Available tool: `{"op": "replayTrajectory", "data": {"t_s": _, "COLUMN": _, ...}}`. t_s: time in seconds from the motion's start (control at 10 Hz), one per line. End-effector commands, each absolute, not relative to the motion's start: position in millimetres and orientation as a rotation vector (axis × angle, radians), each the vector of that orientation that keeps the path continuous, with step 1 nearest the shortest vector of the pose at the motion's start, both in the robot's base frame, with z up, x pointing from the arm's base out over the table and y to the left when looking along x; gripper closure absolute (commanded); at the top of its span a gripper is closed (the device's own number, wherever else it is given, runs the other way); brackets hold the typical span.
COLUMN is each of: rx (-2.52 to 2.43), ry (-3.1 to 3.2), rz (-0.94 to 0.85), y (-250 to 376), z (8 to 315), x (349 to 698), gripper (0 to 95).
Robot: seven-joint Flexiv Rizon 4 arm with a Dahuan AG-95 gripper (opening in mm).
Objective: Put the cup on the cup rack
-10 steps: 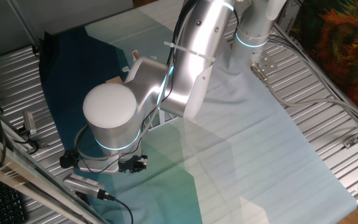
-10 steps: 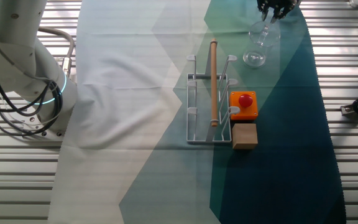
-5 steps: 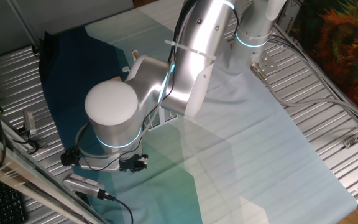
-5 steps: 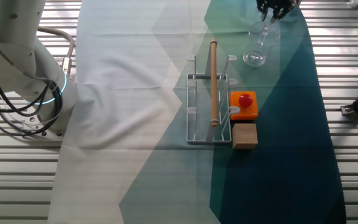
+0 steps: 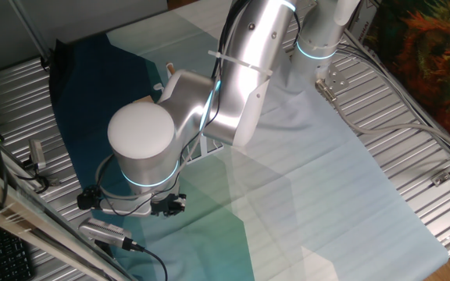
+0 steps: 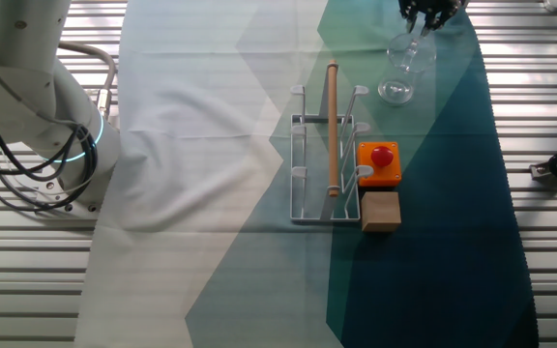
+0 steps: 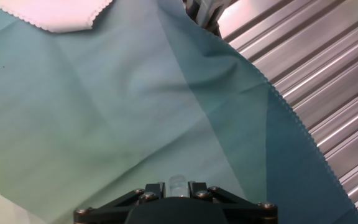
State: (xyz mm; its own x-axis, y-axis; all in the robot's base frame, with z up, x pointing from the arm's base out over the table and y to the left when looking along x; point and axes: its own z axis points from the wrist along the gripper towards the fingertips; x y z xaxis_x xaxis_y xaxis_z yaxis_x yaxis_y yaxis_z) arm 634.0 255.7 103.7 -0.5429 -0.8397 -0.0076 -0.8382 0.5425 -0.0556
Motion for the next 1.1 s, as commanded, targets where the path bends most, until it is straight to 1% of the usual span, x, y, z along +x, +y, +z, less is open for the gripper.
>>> {"op": "replayTrajectory", "data": {"t_s": 0.1, "rx": -1.494, "ry": 2.721, "rz": -0.07, "y": 254.8, "z": 103.3, "x": 633.5, "gripper": 76.0}}
{"op": "replayTrajectory", "data": {"t_s": 1.1, "rx": -1.526, "ry": 2.699, "rz": -0.073, "y": 252.4, "z": 100.8, "x": 633.5, "gripper": 76.0}}
